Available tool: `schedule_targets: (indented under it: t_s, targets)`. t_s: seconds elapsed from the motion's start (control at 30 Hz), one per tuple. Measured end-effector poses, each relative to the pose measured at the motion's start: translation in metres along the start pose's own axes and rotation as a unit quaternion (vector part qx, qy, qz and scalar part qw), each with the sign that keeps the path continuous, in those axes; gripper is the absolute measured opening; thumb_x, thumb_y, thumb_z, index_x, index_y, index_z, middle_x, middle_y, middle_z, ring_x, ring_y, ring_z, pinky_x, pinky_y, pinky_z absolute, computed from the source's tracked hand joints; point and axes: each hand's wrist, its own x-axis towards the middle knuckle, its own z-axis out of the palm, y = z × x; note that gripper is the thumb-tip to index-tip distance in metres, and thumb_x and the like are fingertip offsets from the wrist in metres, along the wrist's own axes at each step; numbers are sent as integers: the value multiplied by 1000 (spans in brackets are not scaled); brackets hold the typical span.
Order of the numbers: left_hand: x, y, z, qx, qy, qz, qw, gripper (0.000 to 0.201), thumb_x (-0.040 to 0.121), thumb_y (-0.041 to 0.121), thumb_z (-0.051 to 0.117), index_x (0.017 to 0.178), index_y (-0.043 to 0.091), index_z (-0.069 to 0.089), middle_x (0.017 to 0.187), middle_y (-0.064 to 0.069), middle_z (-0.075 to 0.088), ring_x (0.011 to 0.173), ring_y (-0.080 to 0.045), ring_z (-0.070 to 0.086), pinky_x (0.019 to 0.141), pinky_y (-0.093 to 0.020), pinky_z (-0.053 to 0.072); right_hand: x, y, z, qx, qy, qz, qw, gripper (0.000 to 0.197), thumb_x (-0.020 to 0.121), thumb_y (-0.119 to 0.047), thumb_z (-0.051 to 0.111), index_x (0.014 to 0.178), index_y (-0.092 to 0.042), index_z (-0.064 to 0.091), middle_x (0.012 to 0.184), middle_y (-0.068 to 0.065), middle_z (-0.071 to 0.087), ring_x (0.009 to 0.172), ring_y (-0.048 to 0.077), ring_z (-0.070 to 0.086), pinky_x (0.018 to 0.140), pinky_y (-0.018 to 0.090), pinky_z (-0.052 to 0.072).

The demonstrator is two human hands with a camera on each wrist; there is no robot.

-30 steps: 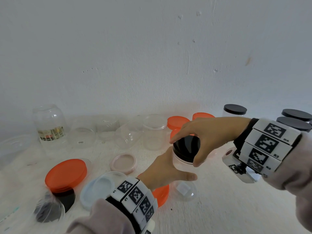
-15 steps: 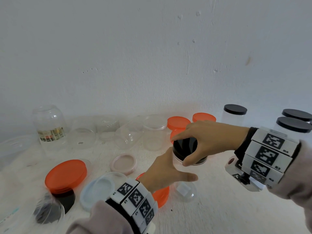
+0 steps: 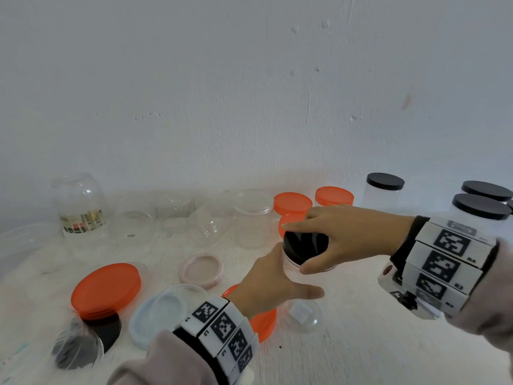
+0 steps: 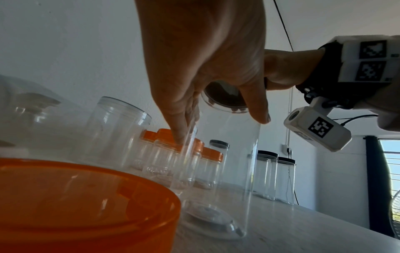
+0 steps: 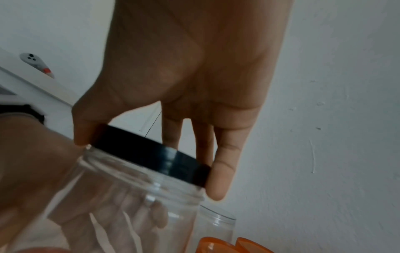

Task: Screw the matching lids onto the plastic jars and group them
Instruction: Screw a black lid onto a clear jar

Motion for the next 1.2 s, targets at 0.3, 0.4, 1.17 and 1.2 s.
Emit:
schedule_targets:
  t_s: [0.3,0.4,1.17,1.2]
  targets:
    - [-2,-1,3,7,14,-12,1000,80,65,37,85,132,34,41,122,17,57,112,1,51,88,-18,44,-2,-13,8,-15,74,22,997,58,70,-78,42,106,-36,56,83,-8,53,76,11,51,64,26,44]
    - [-2,-2,3,4,27,-13,1000,79,64,37,85,130,35,42,119,18,58,106,7,50,78,-11,40,-3,-18,13,-7,111,55,992,54,70,-76,43,94,-30,60,72,-8,50,69,12,52,60,28,43]
    - [-2,-2,4,24,33,-2,999,78,64,40,85,130,33,43,118,17,58,108,3,52,82,-11,41,-1,-19,8,9,81,45,996,54,72,-75,42,107,-38,59,80,-7,54,73,10,53,61,26,46]
    - [-2,-2,7,27,44,-1,999,76,64,42,85,128,34,44,117,19,58,107,4,51,80,-10,40,0,-22,9,6,94,67,993,54,73,-76,41,101,-35,61,75,-7,54,69,10,53,56,25,43]
